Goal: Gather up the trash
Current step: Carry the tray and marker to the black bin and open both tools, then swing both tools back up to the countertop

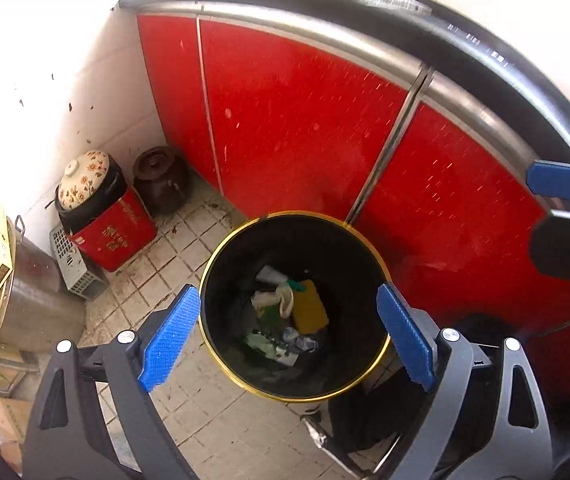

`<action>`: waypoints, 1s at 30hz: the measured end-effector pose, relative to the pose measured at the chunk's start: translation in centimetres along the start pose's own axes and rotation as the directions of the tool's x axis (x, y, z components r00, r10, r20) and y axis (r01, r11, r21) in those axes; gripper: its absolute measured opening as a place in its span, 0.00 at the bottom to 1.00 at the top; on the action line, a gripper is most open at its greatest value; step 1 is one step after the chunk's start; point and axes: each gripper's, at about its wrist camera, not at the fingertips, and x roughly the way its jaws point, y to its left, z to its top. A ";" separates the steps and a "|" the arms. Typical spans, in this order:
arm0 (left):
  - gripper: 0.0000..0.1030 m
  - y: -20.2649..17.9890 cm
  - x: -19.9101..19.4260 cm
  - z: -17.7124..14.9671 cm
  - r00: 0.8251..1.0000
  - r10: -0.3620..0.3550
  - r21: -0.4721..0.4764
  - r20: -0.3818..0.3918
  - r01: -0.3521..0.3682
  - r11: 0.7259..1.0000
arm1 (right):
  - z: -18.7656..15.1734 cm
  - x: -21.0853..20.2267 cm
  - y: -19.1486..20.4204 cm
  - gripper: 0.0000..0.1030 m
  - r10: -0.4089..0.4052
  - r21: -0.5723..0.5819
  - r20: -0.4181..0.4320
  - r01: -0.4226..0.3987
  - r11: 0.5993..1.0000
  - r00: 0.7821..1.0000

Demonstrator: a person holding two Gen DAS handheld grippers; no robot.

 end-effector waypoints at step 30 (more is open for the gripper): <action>0.90 -48.1 -15.5 -3.8 0.804 -0.586 0.780 -0.098 0.428 0.456 | -34.8 -40.7 -23.3 0.86 -0.708 0.720 0.080 0.451 0.528 0.702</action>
